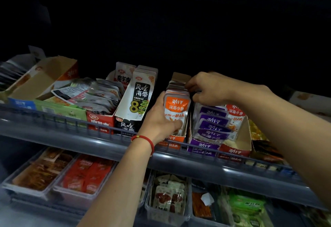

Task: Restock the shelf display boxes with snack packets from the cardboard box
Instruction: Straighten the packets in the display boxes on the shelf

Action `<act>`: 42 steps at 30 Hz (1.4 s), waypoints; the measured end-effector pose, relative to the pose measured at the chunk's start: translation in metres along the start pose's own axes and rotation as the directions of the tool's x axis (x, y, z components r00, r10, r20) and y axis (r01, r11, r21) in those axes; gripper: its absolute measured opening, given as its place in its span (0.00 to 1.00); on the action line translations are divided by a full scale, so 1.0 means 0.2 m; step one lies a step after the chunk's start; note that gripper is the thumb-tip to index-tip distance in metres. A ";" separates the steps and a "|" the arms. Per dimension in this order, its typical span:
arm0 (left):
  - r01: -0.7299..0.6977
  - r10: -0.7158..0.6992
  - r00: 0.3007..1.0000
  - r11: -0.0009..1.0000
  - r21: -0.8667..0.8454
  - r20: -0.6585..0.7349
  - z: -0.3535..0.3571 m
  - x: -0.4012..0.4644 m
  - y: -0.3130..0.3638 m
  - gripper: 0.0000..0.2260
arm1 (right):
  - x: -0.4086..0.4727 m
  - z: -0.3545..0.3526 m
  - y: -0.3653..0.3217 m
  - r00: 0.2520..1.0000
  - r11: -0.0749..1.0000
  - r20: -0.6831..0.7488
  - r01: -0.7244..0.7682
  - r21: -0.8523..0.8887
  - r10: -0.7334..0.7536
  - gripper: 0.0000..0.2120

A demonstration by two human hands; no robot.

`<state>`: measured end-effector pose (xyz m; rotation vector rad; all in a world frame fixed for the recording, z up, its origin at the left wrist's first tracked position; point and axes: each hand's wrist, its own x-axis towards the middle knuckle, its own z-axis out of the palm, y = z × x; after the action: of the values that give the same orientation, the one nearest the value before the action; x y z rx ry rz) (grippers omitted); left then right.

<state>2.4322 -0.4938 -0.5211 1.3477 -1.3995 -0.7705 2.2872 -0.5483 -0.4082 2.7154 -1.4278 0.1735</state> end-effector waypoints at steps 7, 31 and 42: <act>0.083 -0.083 0.997 0.996 -0.010 -0.005 -0.01 -0.01 0.03 0.45 | -0.09 -0.06 0.04 0.993 0.998 -0.111 0.044 0.042 -0.040 0.21; -0.370 0.418 0.898 0.542 0.755 0.140 0.44 -0.54 0.01 0.36 | -0.55 0.18 0.13 0.958 0.980 -0.229 0.142 -0.138 -0.171 0.26; -0.391 0.439 0.889 0.579 0.715 0.131 0.44 -0.49 0.06 0.23 | -0.43 0.25 0.23 0.994 0.987 -0.076 0.068 -0.147 -0.080 0.28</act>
<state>2.3339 -0.4132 -0.5587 1.4936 -1.9875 0.2100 2.2043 -0.5108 -0.4685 2.6079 -1.2639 0.1679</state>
